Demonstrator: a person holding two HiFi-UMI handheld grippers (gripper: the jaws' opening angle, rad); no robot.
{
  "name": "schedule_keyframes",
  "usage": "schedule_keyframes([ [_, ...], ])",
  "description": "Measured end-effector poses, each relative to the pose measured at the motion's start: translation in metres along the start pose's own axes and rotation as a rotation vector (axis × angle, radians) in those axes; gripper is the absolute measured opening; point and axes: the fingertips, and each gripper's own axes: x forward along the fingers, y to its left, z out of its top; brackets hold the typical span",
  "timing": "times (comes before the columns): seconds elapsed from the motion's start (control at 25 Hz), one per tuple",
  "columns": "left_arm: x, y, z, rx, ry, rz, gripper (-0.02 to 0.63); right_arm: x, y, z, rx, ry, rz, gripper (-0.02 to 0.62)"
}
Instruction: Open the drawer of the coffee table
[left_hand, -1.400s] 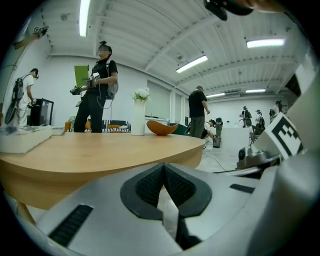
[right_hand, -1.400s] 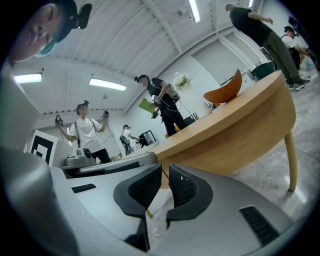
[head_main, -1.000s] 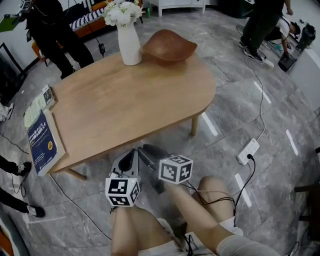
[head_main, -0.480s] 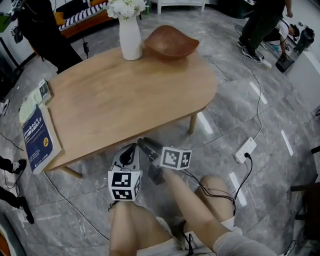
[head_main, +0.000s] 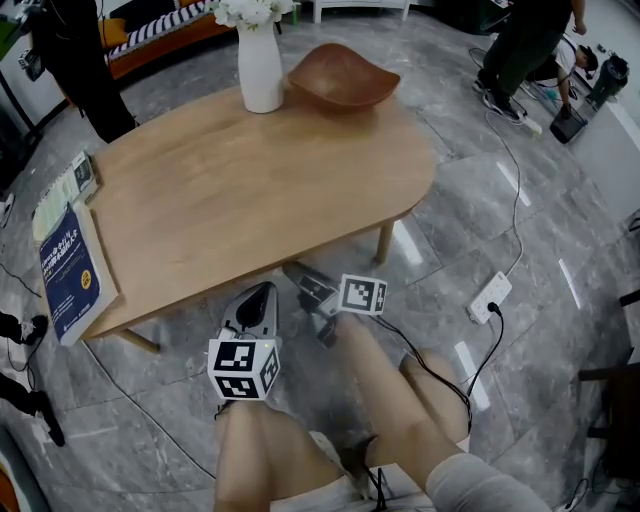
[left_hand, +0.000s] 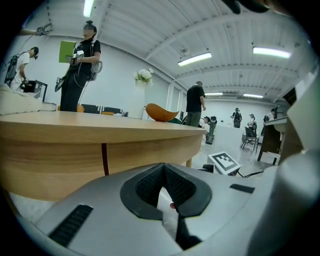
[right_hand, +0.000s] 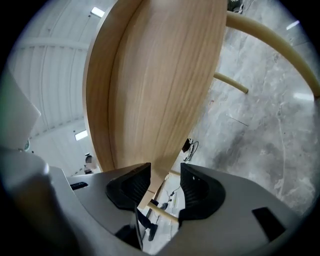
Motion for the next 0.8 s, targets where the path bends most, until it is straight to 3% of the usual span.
schedule_keyframes([
  [0.16, -0.001, 0.001, -0.001, -0.006, 0.001, -0.004, 0.009, 0.001, -0.005, 0.004, 0.017, -0.018, 0.039, 0.163],
  [0.4, 0.002, -0.009, -0.001, 0.025, 0.009, -0.020, 0.009, 0.002, -0.001, 0.009, -0.046, -0.020, 0.151, 0.144],
  [0.8, -0.002, -0.013, 0.002, 0.029, 0.000, -0.034, 0.009, -0.001, -0.004, 0.006, 0.035, -0.040, 0.143, 0.121],
])
